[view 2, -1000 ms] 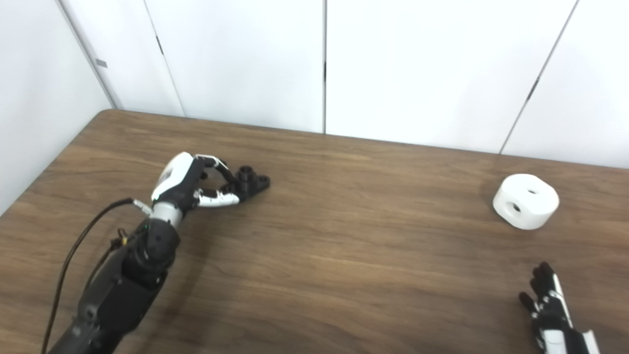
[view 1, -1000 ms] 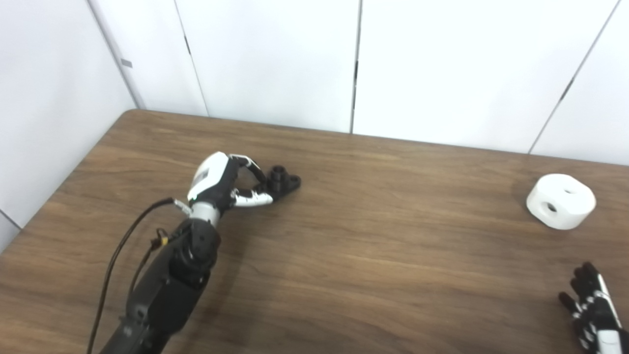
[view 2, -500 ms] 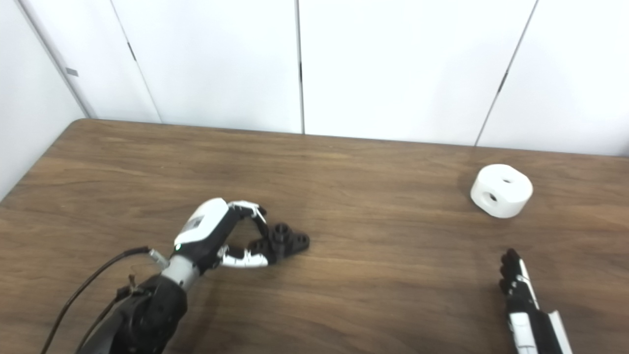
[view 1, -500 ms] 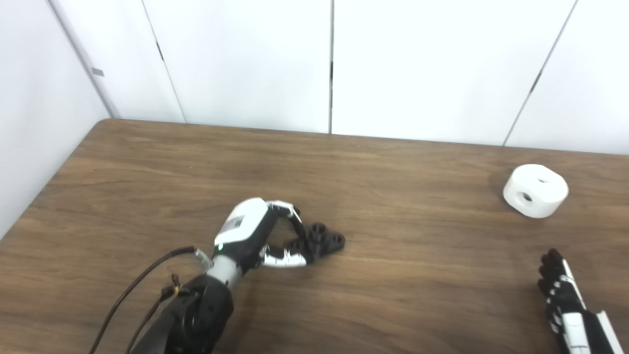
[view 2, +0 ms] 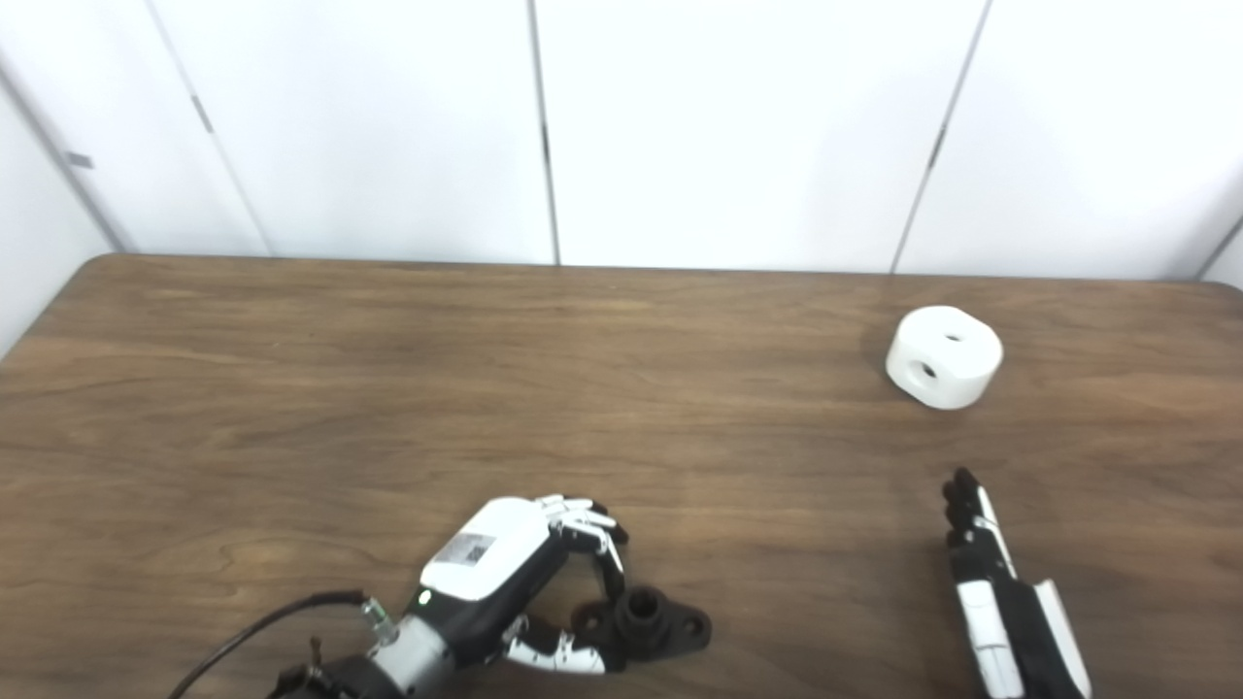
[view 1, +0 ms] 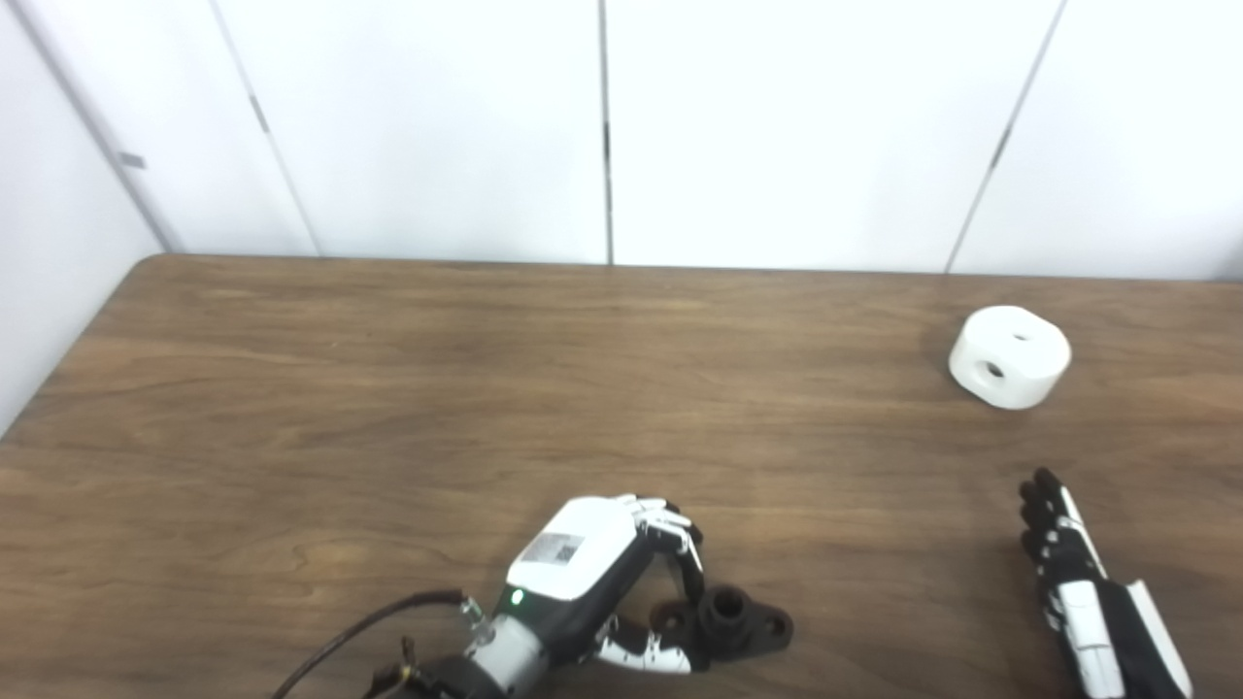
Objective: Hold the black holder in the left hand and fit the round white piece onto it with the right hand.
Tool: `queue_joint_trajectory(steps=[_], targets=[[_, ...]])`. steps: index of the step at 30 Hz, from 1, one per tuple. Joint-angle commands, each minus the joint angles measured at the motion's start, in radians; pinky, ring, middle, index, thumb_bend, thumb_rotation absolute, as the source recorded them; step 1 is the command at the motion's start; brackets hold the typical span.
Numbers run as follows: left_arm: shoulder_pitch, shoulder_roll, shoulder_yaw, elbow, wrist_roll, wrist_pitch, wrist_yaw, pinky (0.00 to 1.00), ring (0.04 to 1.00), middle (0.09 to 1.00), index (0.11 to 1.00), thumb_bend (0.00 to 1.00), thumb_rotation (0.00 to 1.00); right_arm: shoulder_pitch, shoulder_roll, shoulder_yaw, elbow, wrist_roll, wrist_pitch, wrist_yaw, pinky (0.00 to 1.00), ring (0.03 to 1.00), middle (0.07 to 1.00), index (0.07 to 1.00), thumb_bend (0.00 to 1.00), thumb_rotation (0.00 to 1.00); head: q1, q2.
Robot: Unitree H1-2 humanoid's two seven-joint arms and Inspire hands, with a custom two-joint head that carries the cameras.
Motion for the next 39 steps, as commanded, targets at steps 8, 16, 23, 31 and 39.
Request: queue_joint_trajectory(steps=[8,16,23,31,39], targets=[[0.051,0.012,0.031,0.028,0.058,-0.038,-0.031,0.88,0.86,0.78,0.485,0.52,0.05,0.027,0.013,0.012,-0.038,-0.004,0.043,-0.002,1.0,1.0,0.99,1.0,0.66,1.0,-0.025,0.016],[0.061,0.014,0.044,0.034,0.133,-0.074,-0.016,0.87,0.85,0.767,0.485,0.52,0.05,0.028,0.01,0.014,-0.051,-0.007,0.058,-0.001,1.0,1.0,0.996,1.0,0.66,1.0,-0.039,0.017],[0.083,0.009,0.072,0.037,0.16,-0.093,-0.012,0.88,0.855,0.769,0.485,0.52,0.05,0.035,0.021,0.003,-0.062,0.004,0.049,-0.012,1.0,1.0,0.996,1.0,0.65,1.0,-0.053,-0.035],[0.109,0.012,0.095,0.054,0.16,-0.129,0.012,0.88,0.86,0.769,0.486,0.52,0.06,0.002,0.005,-0.042,-0.069,-0.026,0.034,-0.038,1.0,0.999,0.994,1.0,0.53,0.83,-0.078,-0.101],[0.128,0.022,0.114,0.067,0.15,-0.161,0.024,0.87,0.857,0.767,0.486,0.52,0.06,-0.109,-0.025,-0.089,-0.069,-0.24,0.065,-0.108,0.94,0.951,0.946,0.953,0.63,0.51,-0.128,-0.128]])
